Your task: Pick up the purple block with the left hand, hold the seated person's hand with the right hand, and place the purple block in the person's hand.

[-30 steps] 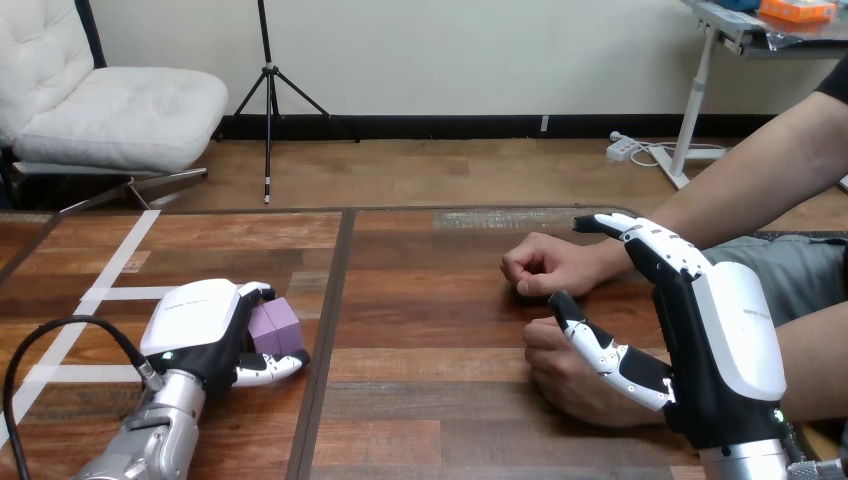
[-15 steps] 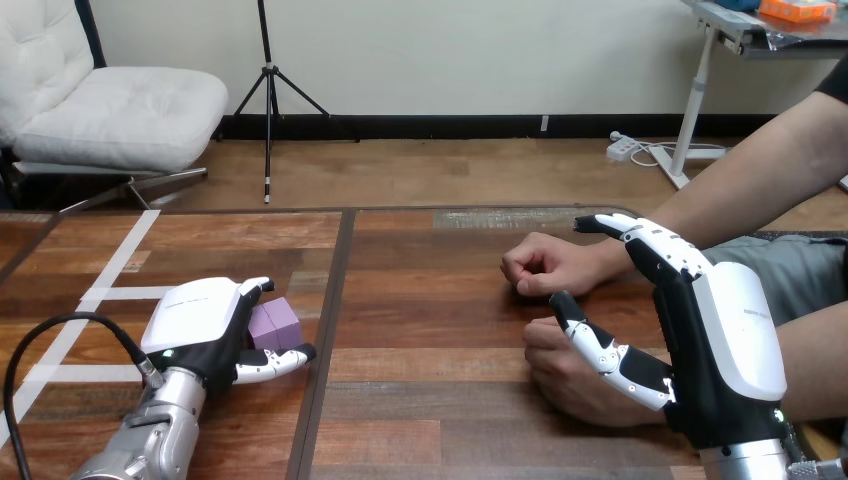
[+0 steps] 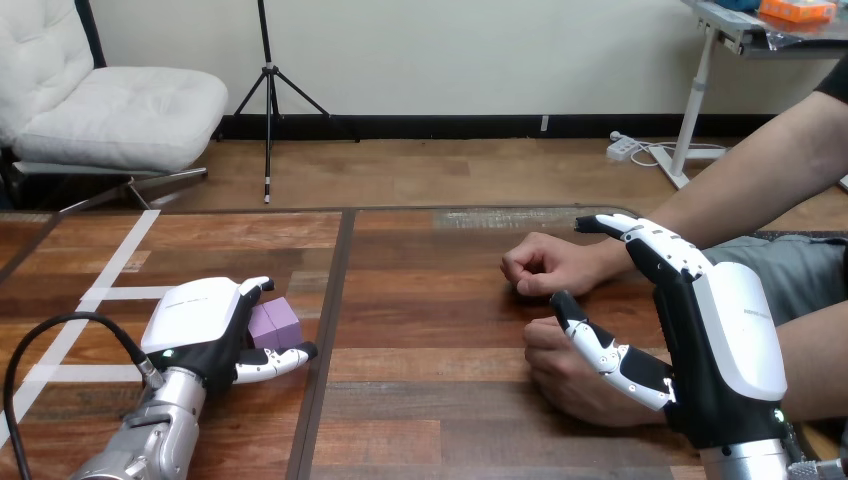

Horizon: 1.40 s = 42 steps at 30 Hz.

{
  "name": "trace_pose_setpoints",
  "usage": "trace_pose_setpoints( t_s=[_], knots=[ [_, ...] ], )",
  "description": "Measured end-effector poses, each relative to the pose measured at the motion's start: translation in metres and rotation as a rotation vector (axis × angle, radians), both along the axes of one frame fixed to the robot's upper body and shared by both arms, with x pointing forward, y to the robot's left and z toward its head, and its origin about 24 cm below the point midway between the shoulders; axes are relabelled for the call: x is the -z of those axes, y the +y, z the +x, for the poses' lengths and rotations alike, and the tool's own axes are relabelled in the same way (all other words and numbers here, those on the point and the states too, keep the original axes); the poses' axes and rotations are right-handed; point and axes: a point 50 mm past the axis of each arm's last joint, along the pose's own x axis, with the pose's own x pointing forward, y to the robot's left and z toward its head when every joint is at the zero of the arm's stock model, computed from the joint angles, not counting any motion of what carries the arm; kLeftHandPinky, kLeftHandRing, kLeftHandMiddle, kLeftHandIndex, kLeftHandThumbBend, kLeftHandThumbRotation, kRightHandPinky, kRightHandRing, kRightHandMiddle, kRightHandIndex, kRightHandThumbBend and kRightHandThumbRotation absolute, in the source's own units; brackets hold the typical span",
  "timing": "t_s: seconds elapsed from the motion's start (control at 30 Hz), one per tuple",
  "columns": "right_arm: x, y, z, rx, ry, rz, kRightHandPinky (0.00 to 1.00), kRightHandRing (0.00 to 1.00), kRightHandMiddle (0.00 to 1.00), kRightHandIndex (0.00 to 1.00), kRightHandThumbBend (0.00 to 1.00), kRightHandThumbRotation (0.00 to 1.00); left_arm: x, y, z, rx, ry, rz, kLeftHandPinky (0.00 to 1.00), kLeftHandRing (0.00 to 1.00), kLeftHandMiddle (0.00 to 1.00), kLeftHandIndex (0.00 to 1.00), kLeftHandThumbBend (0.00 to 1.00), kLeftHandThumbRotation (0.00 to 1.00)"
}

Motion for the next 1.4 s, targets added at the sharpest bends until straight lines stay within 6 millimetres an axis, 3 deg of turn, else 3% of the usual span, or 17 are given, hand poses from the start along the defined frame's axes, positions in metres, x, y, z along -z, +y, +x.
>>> trace_pose_setpoints(
  t_s=[0.23, 0.7, 0.97, 1.4],
  knots=[
    [0.0000, 0.0000, 0.0000, 0.000, 0.000, -0.001, 0.82, 0.83, 0.81, 0.76, 0.43, 0.47, -0.0001, 0.0000, -0.0009, -0.001, -0.017, -0.010, 0.55, 0.66, 0.73, 0.75, 0.66, 0.54],
    [0.0000, 0.0000, 0.0000, 0.000, 0.000, -0.001, 0.82, 0.84, 0.81, 0.76, 0.43, 0.47, 0.0039, -0.0007, -0.0062, -0.036, -0.051, -0.053, 0.43, 0.53, 0.60, 0.63, 0.61, 0.29],
    [0.0002, 0.0001, 0.0000, 0.000, 0.001, -0.005, 0.82, 0.84, 0.81, 0.76, 0.43, 0.49, 0.0041, -0.0036, -0.0058, -0.053, -0.064, -0.079, 0.43, 0.53, 0.61, 0.63, 0.62, 0.25],
    [0.0006, -0.0002, -0.0002, 0.003, 0.005, -0.007, 0.83, 0.84, 0.81, 0.76, 0.43, 0.48, 0.0052, -0.0088, -0.0054, -0.055, -0.064, -0.107, 0.45, 0.55, 0.62, 0.66, 0.67, 0.28]
  ],
)
